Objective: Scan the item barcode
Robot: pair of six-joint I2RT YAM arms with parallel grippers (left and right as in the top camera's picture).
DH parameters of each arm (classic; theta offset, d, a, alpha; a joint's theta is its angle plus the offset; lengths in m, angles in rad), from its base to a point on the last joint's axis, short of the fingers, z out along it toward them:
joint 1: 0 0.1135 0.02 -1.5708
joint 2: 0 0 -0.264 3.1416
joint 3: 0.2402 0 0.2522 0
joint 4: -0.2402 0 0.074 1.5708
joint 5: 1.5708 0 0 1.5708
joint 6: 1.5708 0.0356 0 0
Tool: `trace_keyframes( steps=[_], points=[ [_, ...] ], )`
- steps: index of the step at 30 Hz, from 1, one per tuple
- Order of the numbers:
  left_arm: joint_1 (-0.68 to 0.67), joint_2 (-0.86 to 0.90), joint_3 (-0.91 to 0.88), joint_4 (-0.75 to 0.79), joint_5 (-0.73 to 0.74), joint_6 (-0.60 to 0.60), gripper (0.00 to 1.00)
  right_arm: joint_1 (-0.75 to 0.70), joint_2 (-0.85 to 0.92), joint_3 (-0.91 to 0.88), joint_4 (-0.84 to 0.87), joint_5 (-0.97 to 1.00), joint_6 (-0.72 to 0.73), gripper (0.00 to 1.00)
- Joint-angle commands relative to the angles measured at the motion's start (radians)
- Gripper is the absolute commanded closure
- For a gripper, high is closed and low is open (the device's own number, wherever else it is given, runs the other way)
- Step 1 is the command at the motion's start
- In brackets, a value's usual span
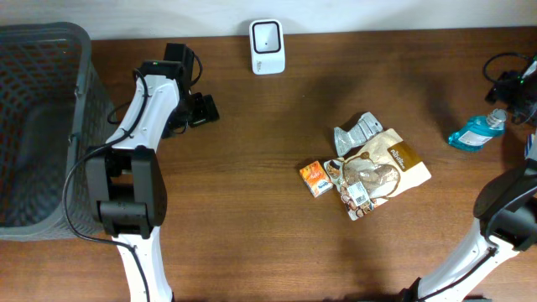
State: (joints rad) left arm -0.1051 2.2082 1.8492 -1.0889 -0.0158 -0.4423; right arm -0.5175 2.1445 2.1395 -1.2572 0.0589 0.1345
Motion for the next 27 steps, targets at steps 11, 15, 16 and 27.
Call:
trace_keyframes(
  steps=[11,15,16,27],
  points=[
    [-0.002,-0.03,-0.006,-0.001,-0.007,0.002,0.01,0.006,-0.005,-0.003,-0.116,-0.058,0.0,0.37],
    [-0.002,-0.03,-0.006,-0.001,-0.007,0.002,0.01,0.006,-0.005,-0.003,-0.129,-0.059,0.0,0.39],
    [-0.002,-0.03,-0.006,-0.001,-0.007,0.002,0.01,0.006,-0.005,-0.003,-0.13,-0.059,0.0,0.42],
    [-0.002,-0.03,-0.006,-0.001,-0.007,0.002,0.01,0.006,0.001,-0.003,-0.1,-0.058,0.0,0.55]
  ],
)
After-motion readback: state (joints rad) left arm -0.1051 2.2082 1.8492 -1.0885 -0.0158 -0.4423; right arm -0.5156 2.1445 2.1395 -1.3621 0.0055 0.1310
